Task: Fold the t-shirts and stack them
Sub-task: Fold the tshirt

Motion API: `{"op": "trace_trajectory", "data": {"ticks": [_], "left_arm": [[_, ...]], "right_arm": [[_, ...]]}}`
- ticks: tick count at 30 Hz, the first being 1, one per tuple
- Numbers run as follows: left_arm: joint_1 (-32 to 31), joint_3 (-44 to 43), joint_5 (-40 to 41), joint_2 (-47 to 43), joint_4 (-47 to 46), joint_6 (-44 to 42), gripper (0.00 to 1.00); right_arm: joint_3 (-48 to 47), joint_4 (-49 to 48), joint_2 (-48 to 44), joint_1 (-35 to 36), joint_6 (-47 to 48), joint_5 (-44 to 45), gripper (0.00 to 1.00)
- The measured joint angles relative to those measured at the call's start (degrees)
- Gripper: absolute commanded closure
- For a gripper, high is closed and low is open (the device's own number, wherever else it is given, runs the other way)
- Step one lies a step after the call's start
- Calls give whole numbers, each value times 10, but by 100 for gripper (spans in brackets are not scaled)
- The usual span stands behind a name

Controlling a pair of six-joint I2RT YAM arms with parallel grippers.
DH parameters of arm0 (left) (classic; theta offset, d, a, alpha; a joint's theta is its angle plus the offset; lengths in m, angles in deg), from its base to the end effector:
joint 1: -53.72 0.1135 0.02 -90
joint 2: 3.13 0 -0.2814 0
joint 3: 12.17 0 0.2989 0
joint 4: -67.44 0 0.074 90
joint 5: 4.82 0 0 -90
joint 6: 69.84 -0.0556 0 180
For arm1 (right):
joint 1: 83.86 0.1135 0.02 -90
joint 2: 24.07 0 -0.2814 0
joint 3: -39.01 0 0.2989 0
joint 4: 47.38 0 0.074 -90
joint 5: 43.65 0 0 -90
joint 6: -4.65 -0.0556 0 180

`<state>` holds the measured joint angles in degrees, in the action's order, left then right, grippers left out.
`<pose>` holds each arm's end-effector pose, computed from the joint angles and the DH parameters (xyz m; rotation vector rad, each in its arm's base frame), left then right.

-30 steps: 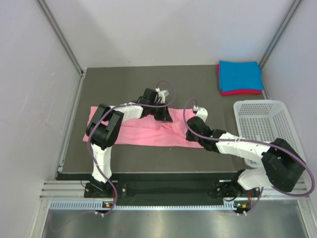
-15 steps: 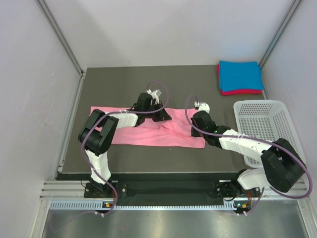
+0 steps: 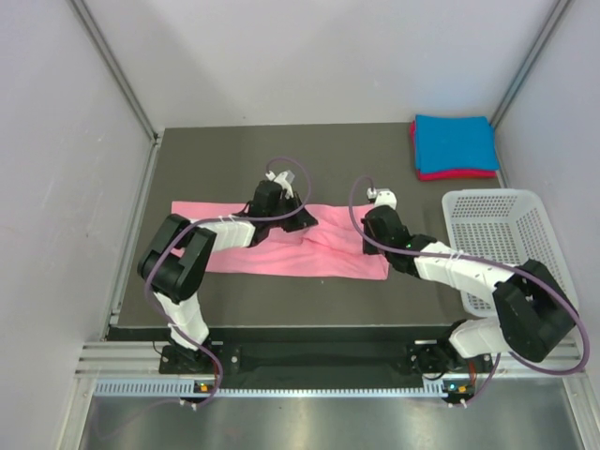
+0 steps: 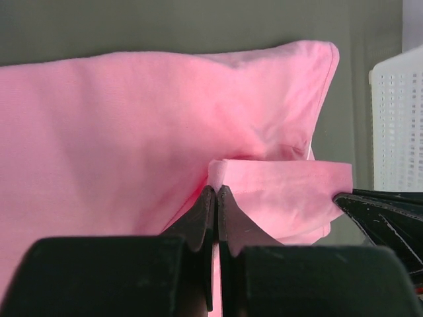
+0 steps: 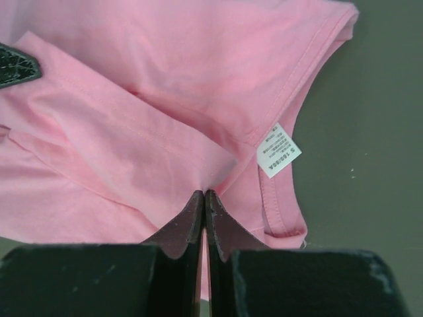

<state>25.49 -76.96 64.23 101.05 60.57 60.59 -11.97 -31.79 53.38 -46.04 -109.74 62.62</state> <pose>0.3660 -0.2191 0.1289 -0.0125 2.2997 -1.0570 0.2631 0.1845 0.1696 -0.1225 2.2778 0.2443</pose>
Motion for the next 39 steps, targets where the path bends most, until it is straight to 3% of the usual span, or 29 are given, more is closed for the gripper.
{"op": "trace_trajectory", "data": {"ticks": [17,24,26,31,34,39], "left_arm": [[0,14,59,-24,1,-1,100],[0,19,76,-24,2,-1,99],[0,19,80,-24,2,-1,96],[0,10,104,-25,28,-5,65],[0,6,133,-40,62,-9,60],[0,6,157,-103,112,-18,61]], "right_arm": [[-2,-42,40,-16,26,34,100],[-16,-66,64,-26,49,34,95],[-28,-66,72,-28,59,34,94],[-66,-59,91,-35,71,34,71],[-84,-27,90,-37,65,28,63],[-95,44,60,-39,39,-19,61]]}}
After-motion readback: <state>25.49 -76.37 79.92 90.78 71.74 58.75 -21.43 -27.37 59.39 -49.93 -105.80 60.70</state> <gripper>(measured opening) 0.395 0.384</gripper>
